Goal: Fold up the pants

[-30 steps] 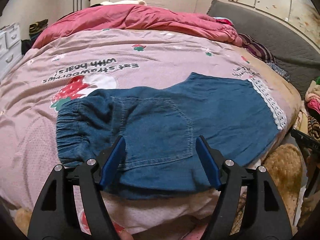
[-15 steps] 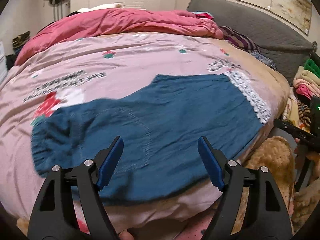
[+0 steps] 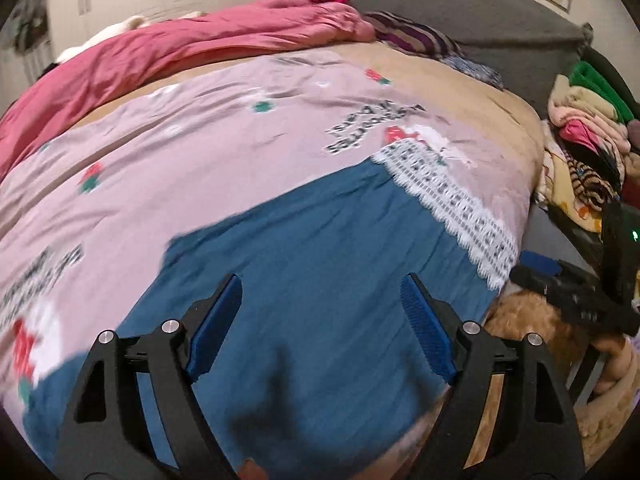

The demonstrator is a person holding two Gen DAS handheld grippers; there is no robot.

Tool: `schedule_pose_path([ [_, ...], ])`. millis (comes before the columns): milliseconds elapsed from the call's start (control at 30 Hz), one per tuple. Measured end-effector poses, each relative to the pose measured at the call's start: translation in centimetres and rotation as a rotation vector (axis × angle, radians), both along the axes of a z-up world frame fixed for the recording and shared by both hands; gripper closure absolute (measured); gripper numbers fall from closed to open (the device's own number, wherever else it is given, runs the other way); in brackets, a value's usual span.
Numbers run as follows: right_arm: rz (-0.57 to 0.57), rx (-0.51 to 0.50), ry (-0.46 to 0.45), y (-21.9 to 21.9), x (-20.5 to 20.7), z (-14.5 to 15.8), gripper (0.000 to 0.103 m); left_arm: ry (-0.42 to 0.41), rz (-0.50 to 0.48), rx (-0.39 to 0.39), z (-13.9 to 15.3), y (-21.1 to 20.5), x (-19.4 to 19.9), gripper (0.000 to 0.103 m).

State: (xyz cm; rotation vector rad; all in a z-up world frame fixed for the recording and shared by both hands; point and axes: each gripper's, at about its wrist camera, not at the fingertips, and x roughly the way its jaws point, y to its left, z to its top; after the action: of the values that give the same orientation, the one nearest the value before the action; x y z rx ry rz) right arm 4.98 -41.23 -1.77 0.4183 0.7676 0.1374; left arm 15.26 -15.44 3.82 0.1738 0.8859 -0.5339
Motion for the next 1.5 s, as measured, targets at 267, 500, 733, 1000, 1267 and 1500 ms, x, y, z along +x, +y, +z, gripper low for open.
schedule_pose_path([
  [267, 0.004, 0.039, -0.008, -0.8, 0.4, -0.3, 0.012, 0.057, -0.109, 0.058, -1.7, -6.3, 5.5, 0.029],
  [500, -0.011, 0.08, 0.0, -1.2, 0.9, -1.0, 0.012, 0.046, -0.167, 0.129, -2.6, -10.1, 9.0, 0.029],
  [733, 0.001, 0.072, 0.003, -0.9, 1.5, -1.3, 0.017, 0.097, -0.229, 0.091, -3.3, -12.7, 11.5, 0.029],
  [1000, -0.003, 0.058, 0.003, -0.7, 1.6, -1.5, 0.053, 0.176, -0.278, 0.055, -5.7, -14.0, 13.4, 0.04],
  [1267, -0.001, 0.079, 0.0, -0.8, 1.9, -1.6, 0.055, 0.204, -0.355, 0.04, -5.8, -14.7, 13.1, 0.061],
  [1500, 0.001, 0.044, -0.039, -0.1, 1.0, -0.6, 0.062, 0.185, -0.376, 0.027, -6.2, -14.8, 12.9, 0.063],
])
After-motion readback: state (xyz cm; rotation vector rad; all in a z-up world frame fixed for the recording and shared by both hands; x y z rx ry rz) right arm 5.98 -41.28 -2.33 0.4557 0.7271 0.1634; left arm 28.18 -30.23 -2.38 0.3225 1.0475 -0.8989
